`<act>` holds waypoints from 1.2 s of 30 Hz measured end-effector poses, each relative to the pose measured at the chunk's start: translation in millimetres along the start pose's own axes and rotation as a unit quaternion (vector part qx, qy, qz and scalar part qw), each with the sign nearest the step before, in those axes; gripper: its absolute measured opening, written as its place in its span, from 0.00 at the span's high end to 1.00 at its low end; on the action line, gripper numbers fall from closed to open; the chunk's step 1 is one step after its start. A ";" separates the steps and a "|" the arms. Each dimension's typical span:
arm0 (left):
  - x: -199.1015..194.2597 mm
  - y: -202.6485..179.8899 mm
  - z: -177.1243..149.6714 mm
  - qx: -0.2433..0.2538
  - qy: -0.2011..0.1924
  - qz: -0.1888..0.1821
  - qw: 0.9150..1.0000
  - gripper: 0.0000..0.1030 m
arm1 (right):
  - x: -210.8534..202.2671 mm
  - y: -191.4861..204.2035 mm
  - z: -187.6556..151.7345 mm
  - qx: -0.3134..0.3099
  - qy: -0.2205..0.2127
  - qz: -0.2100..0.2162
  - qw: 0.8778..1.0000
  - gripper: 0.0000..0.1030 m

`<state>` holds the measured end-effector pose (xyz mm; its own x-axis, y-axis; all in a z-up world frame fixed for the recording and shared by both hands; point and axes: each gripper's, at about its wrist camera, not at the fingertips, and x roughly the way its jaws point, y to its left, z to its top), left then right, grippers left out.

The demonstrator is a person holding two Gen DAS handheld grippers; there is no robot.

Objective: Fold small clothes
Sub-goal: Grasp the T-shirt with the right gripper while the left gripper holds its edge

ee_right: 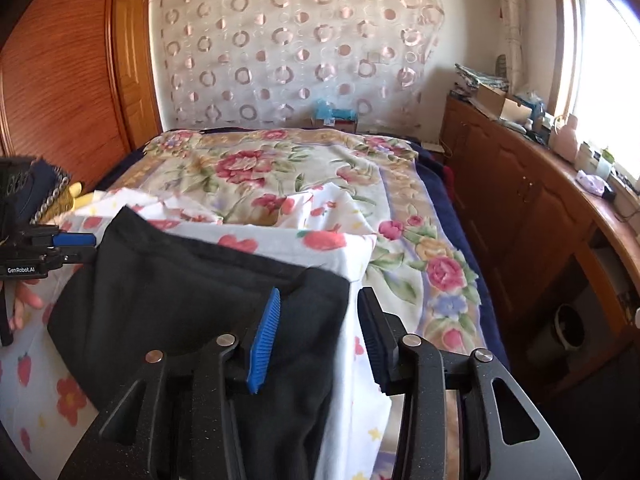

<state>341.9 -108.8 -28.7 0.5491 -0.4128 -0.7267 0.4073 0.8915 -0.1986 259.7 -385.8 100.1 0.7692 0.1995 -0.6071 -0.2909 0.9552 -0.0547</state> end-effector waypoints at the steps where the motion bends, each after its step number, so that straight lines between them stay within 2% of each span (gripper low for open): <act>1: 5.4 -0.7 -0.2 0.002 0.009 0.005 1.000 0.65 | -0.9 0.6 -0.9 0.001 0.001 0.006 1.000 0.56; 5: 14.1 2.4 -2.7 -0.009 0.020 0.005 1.000 0.64 | 4.3 0.3 -3.1 0.005 0.021 0.017 1.000 0.46; 6: 15.8 3.0 -2.6 -0.011 0.022 0.005 1.000 0.64 | 7.9 -1.1 -3.0 0.004 0.027 0.015 1.000 0.45; 8: 18.8 3.3 -3.6 -0.009 0.024 0.011 1.000 0.57 | 14.2 -4.1 -4.1 0.008 0.043 0.009 0.999 0.45; 15: 19.6 4.4 -3.6 -0.005 0.018 0.004 1.000 0.57 | 23.3 -8.6 8.5 0.030 0.070 0.027 0.997 0.44; 19: 19.0 3.8 -4.4 -0.002 0.014 0.005 1.000 0.57 | 29.3 -14.7 9.8 0.053 0.075 0.039 0.995 0.38; 26: 20.1 4.0 -1.3 -0.009 0.014 0.001 1.000 0.57 | 33.4 -15.1 6.3 0.066 0.079 0.051 0.993 0.37; 27: 20.8 3.9 -1.0 -0.010 0.015 -0.008 1.000 0.58 | 33.7 -14.6 5.8 0.065 0.078 0.051 0.993 0.37; 28: 21.7 3.3 -1.0 -0.010 0.017 -0.019 1.000 0.66 | 34.8 -14.2 4.3 0.065 0.077 0.051 0.994 0.37; 30: 22.6 3.6 0.1 -0.011 0.022 -0.034 0.999 0.73 | 34.9 -12.0 2.0 0.064 0.075 0.049 0.994 0.37; 32: 20.9 3.3 -0.1 -0.014 0.021 -0.046 0.999 0.85 | 35.1 -9.5 0.9 0.061 0.073 0.046 0.994 0.37; 34: 13.5 -1.6 -0.1 -0.004 0.008 -0.043 0.999 0.88 | 34.8 -7.8 0.6 0.056 0.070 0.042 0.995 0.37; 36: -4.3 -9.6 -0.1 0.005 -0.028 -0.025 0.999 0.88 | 32.6 -5.2 0.1 0.048 0.065 0.039 0.996 0.37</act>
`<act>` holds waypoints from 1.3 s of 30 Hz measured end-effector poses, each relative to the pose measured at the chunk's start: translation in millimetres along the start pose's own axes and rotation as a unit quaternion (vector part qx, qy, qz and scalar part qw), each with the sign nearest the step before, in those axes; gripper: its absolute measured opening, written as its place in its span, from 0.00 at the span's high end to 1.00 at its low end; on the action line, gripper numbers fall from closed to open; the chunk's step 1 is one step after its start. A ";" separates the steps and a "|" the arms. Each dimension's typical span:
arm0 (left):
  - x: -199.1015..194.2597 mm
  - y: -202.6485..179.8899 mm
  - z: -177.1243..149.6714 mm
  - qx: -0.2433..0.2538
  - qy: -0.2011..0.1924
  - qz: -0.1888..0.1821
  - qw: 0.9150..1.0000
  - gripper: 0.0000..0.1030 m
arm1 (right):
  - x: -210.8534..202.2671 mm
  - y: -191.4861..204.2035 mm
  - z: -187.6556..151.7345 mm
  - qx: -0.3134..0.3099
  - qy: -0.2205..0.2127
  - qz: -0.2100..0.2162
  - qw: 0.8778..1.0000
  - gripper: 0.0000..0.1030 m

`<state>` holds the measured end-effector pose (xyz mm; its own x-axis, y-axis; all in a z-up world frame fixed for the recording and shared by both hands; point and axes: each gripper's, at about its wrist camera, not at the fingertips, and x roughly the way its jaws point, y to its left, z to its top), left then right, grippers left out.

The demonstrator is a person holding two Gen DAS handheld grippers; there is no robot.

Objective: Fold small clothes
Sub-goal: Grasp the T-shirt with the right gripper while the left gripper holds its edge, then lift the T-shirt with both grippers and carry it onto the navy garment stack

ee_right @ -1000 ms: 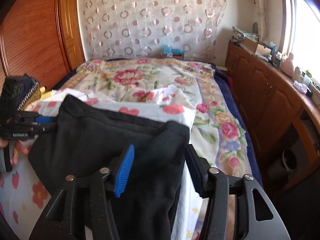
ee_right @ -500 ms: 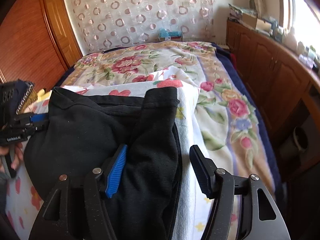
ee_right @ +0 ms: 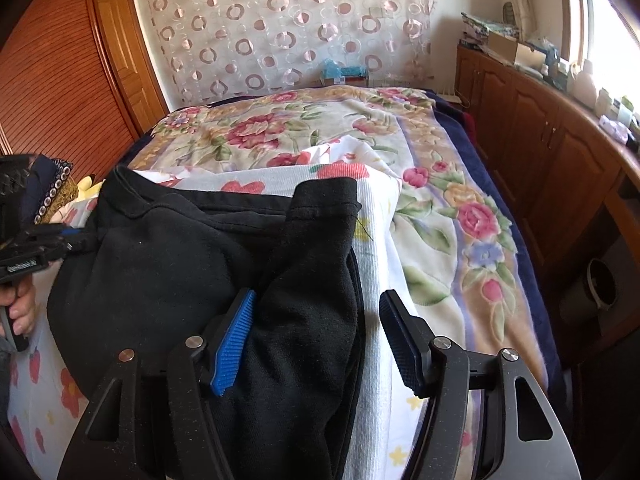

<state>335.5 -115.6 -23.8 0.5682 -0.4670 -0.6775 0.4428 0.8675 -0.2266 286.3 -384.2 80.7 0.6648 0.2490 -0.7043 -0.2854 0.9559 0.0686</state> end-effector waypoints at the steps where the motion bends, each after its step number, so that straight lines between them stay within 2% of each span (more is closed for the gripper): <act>1: -9.9 -3.5 -0.4 0.004 -0.015 0.011 1.000 0.89 | -0.7 1.1 -0.1 -0.004 0.000 -0.001 1.000 0.37; 4: -46.4 -15.2 -1.5 0.019 -0.051 0.020 0.998 0.89 | -10.7 8.4 1.9 -0.021 -0.008 0.007 1.000 0.37; 8: -70.3 -5.2 -7.3 0.019 -0.057 0.043 0.997 0.89 | -18.1 16.9 7.4 -0.028 -0.022 0.023 0.999 0.37; 11: -59.0 16.3 -16.0 -0.003 -0.032 0.054 0.998 0.89 | -1.8 22.8 8.4 -0.034 -0.004 0.026 0.999 0.37; 14: -46.1 23.1 -26.9 -0.002 -0.015 0.065 0.998 0.89 | 13.8 20.4 9.1 -0.026 0.011 0.045 0.999 0.37; 19: -37.5 27.3 -32.5 -0.012 -0.010 0.063 0.998 0.89 | 30.6 16.4 13.3 -0.012 0.033 0.069 0.997 0.37; 24: -37.4 29.3 -34.6 -0.020 -0.009 0.057 0.998 0.88 | 34.0 22.0 19.0 -0.035 0.047 0.080 0.995 0.37; 26: -38.3 29.1 -33.5 -0.022 -0.011 0.057 0.998 0.88 | 35.8 26.8 22.0 -0.047 0.051 0.093 0.993 0.58; 29: -42.0 27.4 -33.3 -0.029 -0.016 0.059 0.998 0.88 | 33.8 22.8 23.4 -0.050 0.056 0.118 0.990 0.77; 35: -71.3 19.7 -34.1 -0.029 -0.049 0.047 0.997 0.89 | 20.7 26.0 16.2 -0.058 0.001 0.097 0.994 0.84; 39: -94.7 21.5 -34.2 -0.032 -0.072 0.046 0.996 0.89 | 7.5 38.3 17.5 -0.060 -0.035 0.109 0.992 0.85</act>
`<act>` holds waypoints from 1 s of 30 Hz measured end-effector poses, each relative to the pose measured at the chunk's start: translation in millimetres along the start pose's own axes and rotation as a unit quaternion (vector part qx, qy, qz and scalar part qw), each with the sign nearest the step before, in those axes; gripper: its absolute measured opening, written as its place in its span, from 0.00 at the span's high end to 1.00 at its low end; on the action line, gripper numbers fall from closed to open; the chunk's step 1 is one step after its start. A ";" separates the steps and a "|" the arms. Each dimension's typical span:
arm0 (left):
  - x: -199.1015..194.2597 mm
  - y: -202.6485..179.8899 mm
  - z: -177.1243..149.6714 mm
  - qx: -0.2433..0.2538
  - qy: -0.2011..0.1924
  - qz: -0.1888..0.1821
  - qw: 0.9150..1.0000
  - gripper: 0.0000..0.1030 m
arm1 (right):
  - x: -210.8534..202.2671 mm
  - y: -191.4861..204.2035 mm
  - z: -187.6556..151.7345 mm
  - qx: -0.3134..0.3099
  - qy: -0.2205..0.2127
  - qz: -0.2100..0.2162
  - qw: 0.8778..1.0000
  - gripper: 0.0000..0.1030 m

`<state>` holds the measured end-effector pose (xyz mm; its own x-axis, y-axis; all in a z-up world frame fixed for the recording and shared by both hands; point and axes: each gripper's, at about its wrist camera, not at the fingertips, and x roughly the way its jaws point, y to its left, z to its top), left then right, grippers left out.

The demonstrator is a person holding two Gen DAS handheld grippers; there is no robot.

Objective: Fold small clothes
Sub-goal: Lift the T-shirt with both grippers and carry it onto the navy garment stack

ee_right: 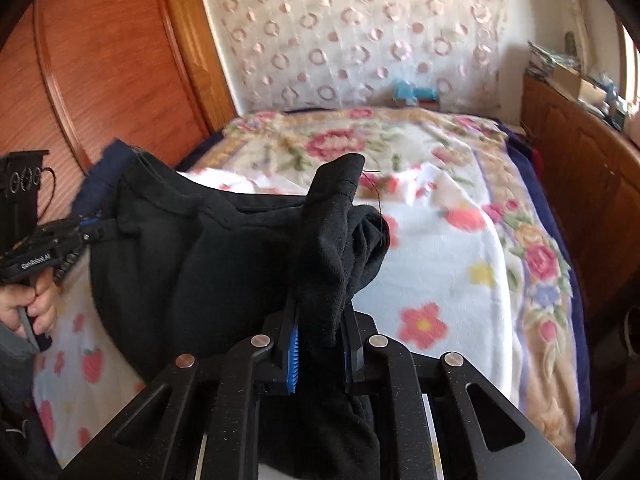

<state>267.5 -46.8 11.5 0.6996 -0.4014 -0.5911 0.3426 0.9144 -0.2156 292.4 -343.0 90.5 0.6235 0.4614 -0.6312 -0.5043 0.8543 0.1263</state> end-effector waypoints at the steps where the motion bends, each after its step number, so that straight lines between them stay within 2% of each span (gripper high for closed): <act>1: -6.6 1.8 0.4 -0.001 -0.006 0.002 1.000 0.89 | -2.8 4.8 0.1 -0.005 -0.011 0.000 1.000 0.85; 7: -54.1 23.0 -0.5 -0.018 -0.049 0.023 0.998 0.89 | -7.4 48.4 14.0 -0.049 -0.070 0.003 0.996 0.86; 10: -87.2 35.0 -3.7 -0.027 -0.077 0.039 0.996 0.89 | 0.3 74.6 27.0 -0.077 -0.086 0.022 0.993 0.86; 14: -129.8 55.1 -10.3 -0.036 -0.114 0.076 0.990 0.89 | 17.5 113.7 54.2 -0.124 -0.098 0.050 0.986 0.86; 18: -163.5 86.0 -19.3 -0.056 -0.148 0.125 0.979 0.89 | 45.1 158.4 89.6 -0.172 -0.107 0.068 0.977 0.86; 24: -191.8 132.8 -37.5 -0.106 -0.179 0.167 0.964 0.89 | 94.7 218.4 141.5 -0.254 -0.125 0.075 0.956 0.86; 30: -192.9 159.1 -77.0 -0.151 -0.171 0.185 0.956 0.89 | 152.8 266.4 177.8 -0.313 -0.106 0.074 0.941 0.86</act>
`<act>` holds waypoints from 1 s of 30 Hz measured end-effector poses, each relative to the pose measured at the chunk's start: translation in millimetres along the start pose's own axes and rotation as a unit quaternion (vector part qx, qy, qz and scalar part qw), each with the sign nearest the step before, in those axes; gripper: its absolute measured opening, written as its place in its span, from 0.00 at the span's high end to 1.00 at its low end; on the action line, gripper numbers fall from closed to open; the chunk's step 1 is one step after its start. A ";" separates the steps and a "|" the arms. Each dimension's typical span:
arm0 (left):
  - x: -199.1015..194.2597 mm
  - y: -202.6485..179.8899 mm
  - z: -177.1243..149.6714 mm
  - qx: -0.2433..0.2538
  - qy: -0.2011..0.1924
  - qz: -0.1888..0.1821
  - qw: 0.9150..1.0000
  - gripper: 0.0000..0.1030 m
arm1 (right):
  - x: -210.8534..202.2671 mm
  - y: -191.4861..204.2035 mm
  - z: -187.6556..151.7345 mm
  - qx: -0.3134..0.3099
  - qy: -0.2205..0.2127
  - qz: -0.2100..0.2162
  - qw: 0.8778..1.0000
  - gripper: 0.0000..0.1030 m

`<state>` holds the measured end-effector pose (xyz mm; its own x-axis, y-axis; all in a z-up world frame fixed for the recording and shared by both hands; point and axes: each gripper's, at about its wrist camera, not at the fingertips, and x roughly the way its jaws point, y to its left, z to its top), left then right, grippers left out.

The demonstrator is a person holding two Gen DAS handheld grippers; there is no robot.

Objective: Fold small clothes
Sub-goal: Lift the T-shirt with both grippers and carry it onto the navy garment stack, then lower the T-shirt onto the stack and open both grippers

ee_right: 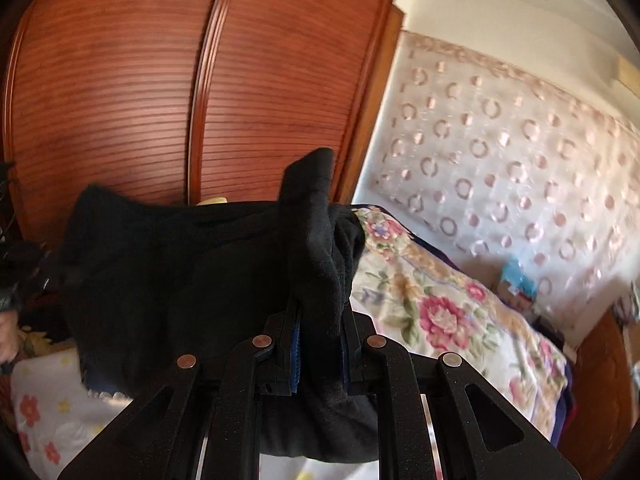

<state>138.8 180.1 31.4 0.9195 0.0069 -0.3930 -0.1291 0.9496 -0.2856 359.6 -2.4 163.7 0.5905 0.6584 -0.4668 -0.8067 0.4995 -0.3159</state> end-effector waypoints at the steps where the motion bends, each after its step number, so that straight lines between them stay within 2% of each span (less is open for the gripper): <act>1: 0.3 7.0 -7.7 -0.009 0.004 0.004 1.000 0.89 | 11.5 3.8 5.0 -0.007 0.003 0.004 1.000 0.86; 6: 0.8 24.9 -31.6 -0.034 0.025 0.026 0.999 0.89 | 73.4 34.2 39.3 -0.044 0.004 0.034 0.998 0.86; 9: -2.3 38.6 -38.8 -0.050 0.020 0.037 0.998 0.89 | 100.2 45.1 48.3 -0.054 0.007 0.041 0.998 0.86; 12: -2.5 44.5 -43.3 -0.054 0.023 0.048 0.997 0.89 | 115.4 36.1 51.5 -0.007 0.021 0.046 0.999 0.82; 13: -1.6 45.6 -42.2 -0.057 0.026 0.045 0.997 0.89 | 116.8 30.2 52.0 0.018 0.021 0.055 0.998 0.76; 14: -0.9 46.6 -43.7 -0.057 0.027 0.046 0.997 0.89 | 111.0 28.7 50.6 0.029 0.016 0.048 0.998 0.70; 17: 2.1 46.0 -44.4 -0.057 0.028 0.055 0.996 0.89 | 96.6 19.6 51.0 0.038 -0.010 0.022 0.999 0.59; 19: 3.7 47.8 -41.4 -0.064 0.029 0.060 0.996 0.89 | 88.1 18.1 48.1 0.049 -0.024 0.015 0.998 0.58; 21: 3.2 47.2 -41.0 -0.061 0.028 0.066 0.996 0.89 | 85.6 20.0 43.5 0.054 -0.024 0.032 0.998 0.57; 24: 4.3 43.3 -39.6 -0.041 0.032 0.080 0.995 0.87 | 97.2 30.3 25.2 0.051 -0.001 0.069 0.996 0.57; 27: 1.7 39.6 -39.2 -0.022 0.031 0.094 0.995 0.81 | 130.6 34.2 7.8 0.050 0.034 0.074 0.995 0.57; 30: -3.8 37.5 -38.1 -0.004 0.031 0.098 0.995 0.68 | 173.9 24.5 -12.4 0.080 0.056 0.053 0.994 0.57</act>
<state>116.4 203.7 -11.1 0.8518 0.1731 -0.4945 -0.3077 0.9292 -0.2047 442.2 117.3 64.6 0.4887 0.6495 -0.5825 -0.8446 0.5196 -0.1293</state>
